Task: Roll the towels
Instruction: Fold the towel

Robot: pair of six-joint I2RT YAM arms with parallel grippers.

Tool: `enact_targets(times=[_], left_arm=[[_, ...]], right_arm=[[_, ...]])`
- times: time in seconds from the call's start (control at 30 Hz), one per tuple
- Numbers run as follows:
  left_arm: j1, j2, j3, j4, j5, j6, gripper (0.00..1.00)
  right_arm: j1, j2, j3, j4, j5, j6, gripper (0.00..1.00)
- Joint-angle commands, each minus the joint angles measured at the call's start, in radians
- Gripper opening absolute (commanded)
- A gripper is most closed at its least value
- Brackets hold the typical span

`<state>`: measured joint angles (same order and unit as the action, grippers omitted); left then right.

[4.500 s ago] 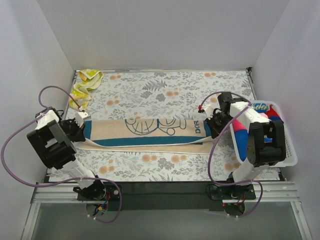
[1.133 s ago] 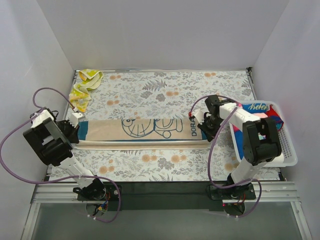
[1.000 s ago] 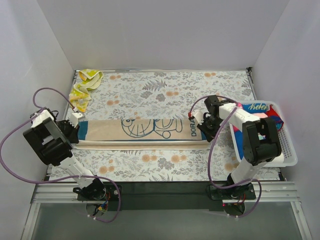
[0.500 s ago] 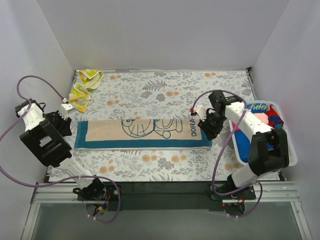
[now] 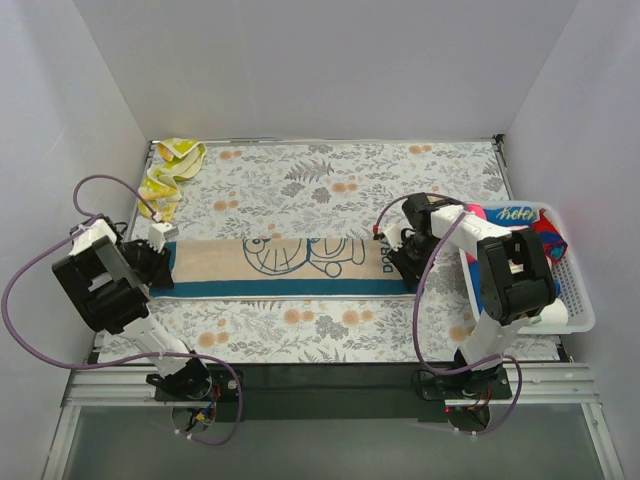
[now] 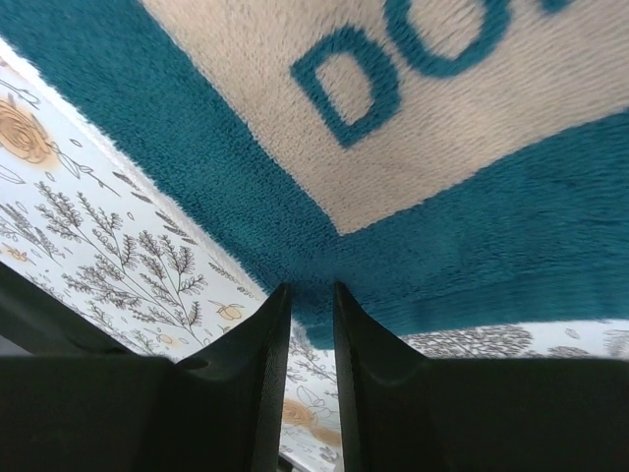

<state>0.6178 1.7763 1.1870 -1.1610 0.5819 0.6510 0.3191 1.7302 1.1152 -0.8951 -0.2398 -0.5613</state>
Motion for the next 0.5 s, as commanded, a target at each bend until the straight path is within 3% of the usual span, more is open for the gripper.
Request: enact_targets(times=[0.0, 0.17, 0.27, 0.47], left_arm=[[0.005, -0.063, -0.068, 0.124, -0.115, -0.073, 0.28], [0.007, -0.063, -0.125, 0.257, -0.221, -0.137, 0.27], [0.005, -0.043, -0.115, 0.299, -0.246, -0.165, 0.27], [-0.004, -0.003, 0.005, 0.243, -0.128, -0.177, 0.27]], right_arm=[[0.008, 0.011, -0.049, 0.05, 0.071, 0.021, 0.26], [0.009, 0.045, -0.072, 0.084, 0.181, 0.015, 0.3], [0.009, 0.071, -0.051, 0.076, 0.171, 0.031, 0.3], [0.073, 0.019, -0.037, -0.016, 0.07, -0.017, 0.29]])
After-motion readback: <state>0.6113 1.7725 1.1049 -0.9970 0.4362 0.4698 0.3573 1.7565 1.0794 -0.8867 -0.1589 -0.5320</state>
